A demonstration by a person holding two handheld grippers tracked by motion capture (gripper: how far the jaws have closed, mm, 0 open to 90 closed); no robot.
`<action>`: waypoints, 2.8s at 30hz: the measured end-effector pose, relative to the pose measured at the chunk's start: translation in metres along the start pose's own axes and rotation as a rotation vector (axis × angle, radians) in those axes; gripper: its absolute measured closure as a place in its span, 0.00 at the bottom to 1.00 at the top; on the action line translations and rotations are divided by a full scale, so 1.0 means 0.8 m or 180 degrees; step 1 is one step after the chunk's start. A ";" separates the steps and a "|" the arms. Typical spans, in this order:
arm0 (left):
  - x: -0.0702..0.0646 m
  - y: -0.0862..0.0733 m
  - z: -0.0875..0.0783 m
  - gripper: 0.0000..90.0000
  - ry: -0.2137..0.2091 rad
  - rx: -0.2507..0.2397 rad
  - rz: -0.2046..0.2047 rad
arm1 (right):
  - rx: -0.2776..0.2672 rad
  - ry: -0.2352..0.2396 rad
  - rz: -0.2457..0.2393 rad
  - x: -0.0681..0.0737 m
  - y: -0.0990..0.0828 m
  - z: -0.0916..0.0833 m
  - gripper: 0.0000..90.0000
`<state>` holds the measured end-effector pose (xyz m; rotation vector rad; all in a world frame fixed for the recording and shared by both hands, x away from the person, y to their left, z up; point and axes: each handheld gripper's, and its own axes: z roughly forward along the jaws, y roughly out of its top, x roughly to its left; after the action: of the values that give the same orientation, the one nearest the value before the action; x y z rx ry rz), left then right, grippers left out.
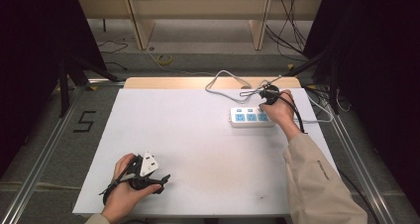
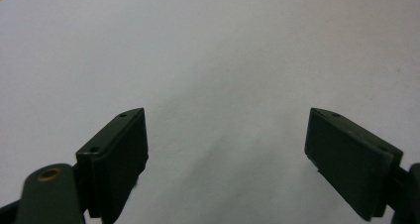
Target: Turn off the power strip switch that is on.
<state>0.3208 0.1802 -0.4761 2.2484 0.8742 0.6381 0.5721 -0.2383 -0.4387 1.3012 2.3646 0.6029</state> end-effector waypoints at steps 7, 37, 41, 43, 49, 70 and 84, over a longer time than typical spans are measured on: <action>0.000 0.000 0.000 0.18 -0.0001 0.0001 -0.0003 | 0.0020 -0.0007 -0.0019 0.001 0.002 0.002 1.00; 0.000 -0.001 -0.001 0.18 0.0016 -0.0002 0.0000 | 0.0099 -0.0102 -0.0063 0.007 0.006 0.004 1.00; 0.000 -0.001 -0.002 0.18 0.0018 0.0011 0.0022 | 0.0129 -0.0152 -0.0106 0.010 0.008 0.004 1.00; 0.000 -0.001 -0.002 0.18 0.0021 -0.0001 0.0010 | 0.0133 -0.0156 -0.0098 0.010 0.008 0.004 1.00; 0.000 -0.001 -0.002 0.18 0.0024 0.0008 0.0028 | 0.0152 -0.0141 -0.0047 0.009 0.007 0.005 1.00; 0.000 -0.001 -0.002 0.18 0.0026 0.0008 0.0030 | 0.0107 -0.0090 0.0001 0.007 0.005 0.004 1.00; -0.001 -0.001 -0.002 0.18 0.0021 0.0004 0.0023 | 0.0076 -0.0111 0.0002 0.008 0.003 0.004 1.00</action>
<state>0.3192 0.1806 -0.4756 2.2528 0.8701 0.6488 0.5721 -0.2314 -0.4408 1.3121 2.3502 0.5495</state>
